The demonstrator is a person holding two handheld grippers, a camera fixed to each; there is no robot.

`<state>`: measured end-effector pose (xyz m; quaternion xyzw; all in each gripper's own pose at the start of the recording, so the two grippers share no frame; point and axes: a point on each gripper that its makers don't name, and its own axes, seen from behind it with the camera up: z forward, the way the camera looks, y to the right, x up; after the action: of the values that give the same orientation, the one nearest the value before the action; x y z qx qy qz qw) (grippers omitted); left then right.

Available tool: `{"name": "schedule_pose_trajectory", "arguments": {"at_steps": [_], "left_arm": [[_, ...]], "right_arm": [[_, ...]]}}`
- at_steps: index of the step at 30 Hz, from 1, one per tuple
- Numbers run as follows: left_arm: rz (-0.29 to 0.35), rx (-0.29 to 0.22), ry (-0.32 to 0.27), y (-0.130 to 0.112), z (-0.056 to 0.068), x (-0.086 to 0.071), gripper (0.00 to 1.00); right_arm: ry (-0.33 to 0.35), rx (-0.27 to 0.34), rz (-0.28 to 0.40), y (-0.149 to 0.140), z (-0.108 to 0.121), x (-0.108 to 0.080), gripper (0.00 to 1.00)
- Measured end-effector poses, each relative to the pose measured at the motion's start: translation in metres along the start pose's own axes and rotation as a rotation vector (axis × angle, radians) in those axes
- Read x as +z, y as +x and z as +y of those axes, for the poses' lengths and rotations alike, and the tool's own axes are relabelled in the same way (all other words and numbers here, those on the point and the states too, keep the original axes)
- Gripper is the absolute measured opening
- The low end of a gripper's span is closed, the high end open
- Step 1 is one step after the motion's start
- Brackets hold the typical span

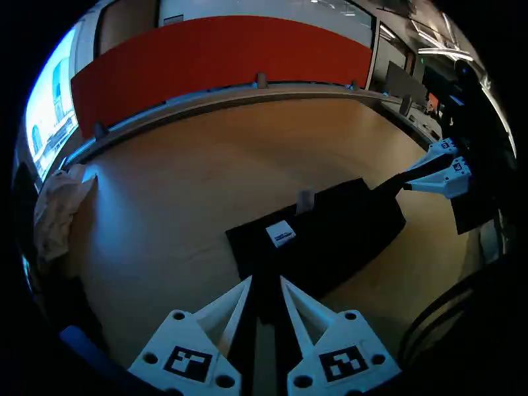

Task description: Fold towel

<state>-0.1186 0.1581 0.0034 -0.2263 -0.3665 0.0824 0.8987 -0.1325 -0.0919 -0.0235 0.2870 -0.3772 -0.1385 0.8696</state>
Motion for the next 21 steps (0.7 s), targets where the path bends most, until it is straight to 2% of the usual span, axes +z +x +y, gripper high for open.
{"name": "schedule_pose_trajectory", "arguments": {"at_steps": [7,14,21], "left_arm": [[-0.011,-0.006,0.013,-0.006,-0.007,0.018,0.14],[-0.018,-0.022,0.019,-0.010,-0.012,0.035,0.14],[-0.030,-0.014,0.035,-0.011,-0.017,0.046,0.16]], "right_arm": [[0.005,-0.003,-0.022,-0.008,0.001,0.016,0.19],[-0.010,0.017,-0.044,-0.017,0.008,0.034,0.24],[-0.028,0.032,-0.057,-0.023,0.013,0.044,0.29]]}}
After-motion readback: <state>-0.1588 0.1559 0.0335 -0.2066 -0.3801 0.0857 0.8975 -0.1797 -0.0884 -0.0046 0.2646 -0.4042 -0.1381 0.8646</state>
